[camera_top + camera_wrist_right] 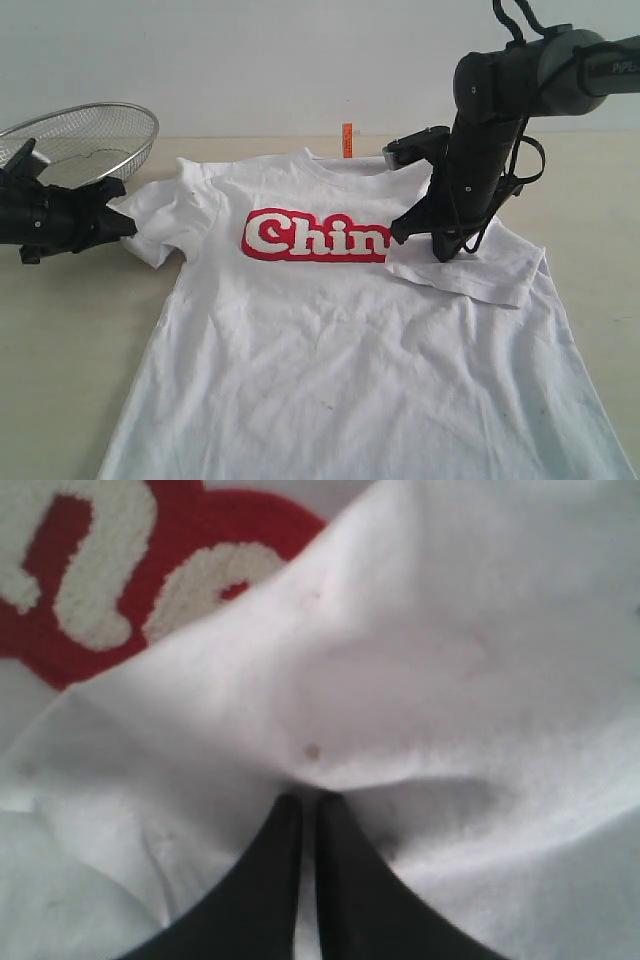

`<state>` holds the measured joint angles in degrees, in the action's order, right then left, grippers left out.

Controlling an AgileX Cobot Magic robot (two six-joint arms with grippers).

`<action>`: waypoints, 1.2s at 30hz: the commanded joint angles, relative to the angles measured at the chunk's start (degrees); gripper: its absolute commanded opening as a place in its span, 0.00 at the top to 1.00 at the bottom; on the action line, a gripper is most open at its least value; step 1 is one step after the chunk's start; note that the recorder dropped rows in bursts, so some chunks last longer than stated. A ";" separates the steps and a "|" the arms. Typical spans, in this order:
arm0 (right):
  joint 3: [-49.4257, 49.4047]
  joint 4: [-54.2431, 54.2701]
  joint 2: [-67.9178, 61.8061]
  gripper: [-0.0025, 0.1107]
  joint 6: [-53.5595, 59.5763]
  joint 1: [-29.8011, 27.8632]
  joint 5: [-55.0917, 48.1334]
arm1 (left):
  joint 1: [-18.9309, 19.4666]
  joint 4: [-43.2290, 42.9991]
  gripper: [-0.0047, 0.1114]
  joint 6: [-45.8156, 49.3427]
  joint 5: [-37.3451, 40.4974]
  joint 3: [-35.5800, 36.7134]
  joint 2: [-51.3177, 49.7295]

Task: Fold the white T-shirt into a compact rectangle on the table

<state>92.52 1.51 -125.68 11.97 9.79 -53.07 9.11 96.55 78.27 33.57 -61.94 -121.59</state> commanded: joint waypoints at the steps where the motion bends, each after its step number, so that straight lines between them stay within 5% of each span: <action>1: 0.12 -0.54 0.41 0.96 0.57 -0.03 -0.14 | -0.98 -1.91 0.92 0.61 2.19 -0.48 3.71; 7: 0.12 -0.54 0.41 0.96 0.57 -0.03 0.08 | -6.47 -6.23 0.92 1.42 2.06 -1.14 5.15; 14: 0.12 -0.43 0.41 0.96 0.57 -0.03 -0.28 | -17.70 -17.59 0.92 0.74 -4.84 -6.78 5.25; 19: 0.12 -0.43 0.41 0.96 0.57 -0.03 -0.30 | -22.95 -31.71 0.92 -7.03 -7.07 -11.26 5.25; 23: 0.12 -0.43 0.41 0.96 0.57 -0.03 -0.19 | -27.21 -35.13 0.92 -8.27 -7.06 -11.39 4.60; 30: 0.12 -0.43 0.41 0.96 0.57 -0.03 -1.33 | -28.96 -35.13 0.92 -8.41 -12.24 -11.39 0.92; 33: 0.12 -0.43 0.41 0.96 0.57 -0.03 -1.33 | -28.96 -34.82 0.82 -8.41 -11.74 -11.76 0.92; 36: 0.12 -0.43 0.41 0.96 0.57 -0.03 -1.33 | -28.96 -33.54 0.60 -8.51 -6.68 -13.38 0.92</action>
<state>92.52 1.51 -125.68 11.97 9.79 -54.17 -19.54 61.57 70.55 23.16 -73.84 -120.88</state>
